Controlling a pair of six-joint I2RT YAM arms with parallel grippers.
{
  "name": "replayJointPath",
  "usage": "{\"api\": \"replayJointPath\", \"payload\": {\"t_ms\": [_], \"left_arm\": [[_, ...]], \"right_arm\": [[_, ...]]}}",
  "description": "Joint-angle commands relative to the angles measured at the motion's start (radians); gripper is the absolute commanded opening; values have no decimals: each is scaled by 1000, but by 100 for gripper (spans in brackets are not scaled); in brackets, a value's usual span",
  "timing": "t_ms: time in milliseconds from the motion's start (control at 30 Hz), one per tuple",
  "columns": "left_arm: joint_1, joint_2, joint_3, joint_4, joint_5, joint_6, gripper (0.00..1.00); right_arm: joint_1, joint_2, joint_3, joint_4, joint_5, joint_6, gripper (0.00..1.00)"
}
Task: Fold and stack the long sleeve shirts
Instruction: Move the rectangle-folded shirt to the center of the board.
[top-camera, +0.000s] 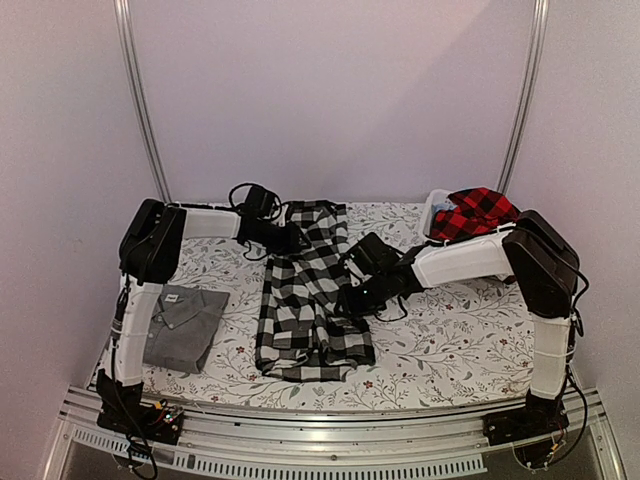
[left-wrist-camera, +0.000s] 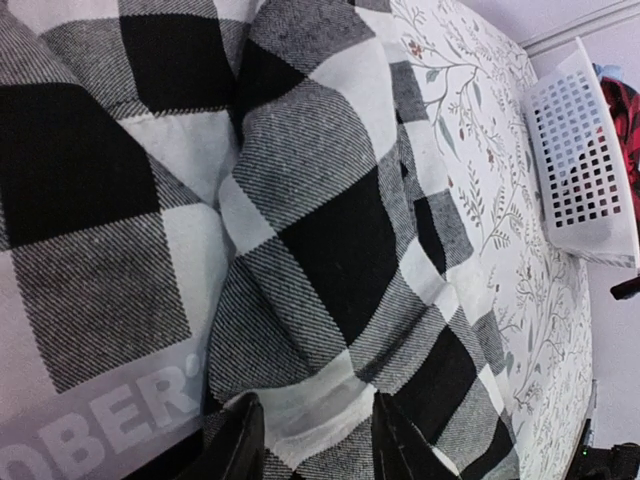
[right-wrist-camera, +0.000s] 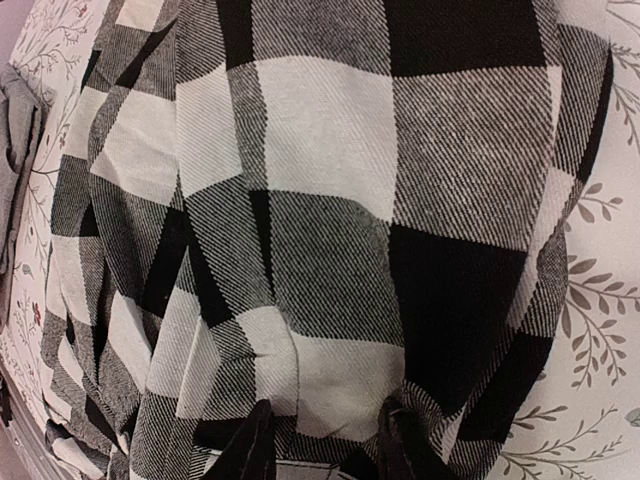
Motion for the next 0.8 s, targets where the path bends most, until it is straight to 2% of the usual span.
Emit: {"api": "replayJointPath", "payload": {"t_ms": [0,300,467,767], "left_arm": [[22,65,57,-16,-16,-58,37],[38,234,351,-97,4,-117,36],[61,287,458,-92,39,-155,36],[68,188,480,-92,56,-113,38]], "right_arm": [[2,54,3,-23,47,-5,35],[-86,104,62,-38,64,-64,35],[-91,115,145,-111,93,-116,35],[-22,-25,162,-187,211,-126,37]]}}
